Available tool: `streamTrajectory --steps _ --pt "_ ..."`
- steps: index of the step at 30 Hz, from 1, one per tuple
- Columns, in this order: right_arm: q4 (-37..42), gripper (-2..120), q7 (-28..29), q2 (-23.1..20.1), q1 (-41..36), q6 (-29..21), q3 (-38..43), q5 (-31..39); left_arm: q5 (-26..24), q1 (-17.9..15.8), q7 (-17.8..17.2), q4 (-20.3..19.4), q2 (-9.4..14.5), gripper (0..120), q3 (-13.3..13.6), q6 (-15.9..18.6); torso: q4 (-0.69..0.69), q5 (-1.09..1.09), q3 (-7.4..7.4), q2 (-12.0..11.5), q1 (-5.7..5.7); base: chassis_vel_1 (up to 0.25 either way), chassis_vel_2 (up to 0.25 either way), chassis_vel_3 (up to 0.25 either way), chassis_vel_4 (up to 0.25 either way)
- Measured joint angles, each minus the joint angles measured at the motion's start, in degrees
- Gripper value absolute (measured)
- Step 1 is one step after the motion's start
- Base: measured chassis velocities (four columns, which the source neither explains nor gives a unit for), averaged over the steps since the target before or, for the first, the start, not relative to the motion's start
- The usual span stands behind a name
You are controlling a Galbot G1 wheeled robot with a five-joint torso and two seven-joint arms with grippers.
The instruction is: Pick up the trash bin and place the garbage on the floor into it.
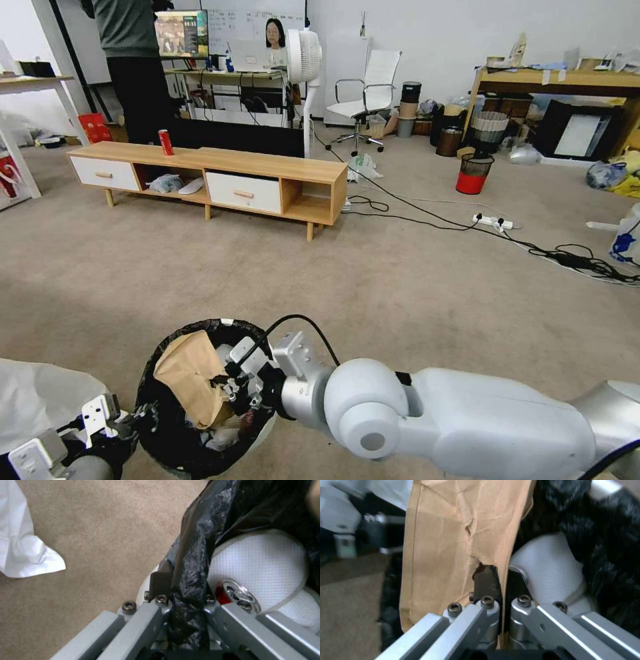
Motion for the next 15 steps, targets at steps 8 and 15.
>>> streamTrajectory --steps 8,15 --pt "-4.66 0 1.24 0.71 -1.57 -1.65 -0.89 -1.96 -0.08 0.14 0.07 -0.27 -0.05 2 0.25 -0.03 0.0 0.0 0.0 0.0 0.0 0.0 0.0 0.0 0.0" --pt "-5.23 0 1.55 0.41 -2.24 -1.85 -0.73 -2.31 -0.07 0.03 0.14 -0.12 0.07 2 0.33 -0.06 0.0 0.0 0.0 0.0 0.0 0.0 0.0 0.0 0.0"
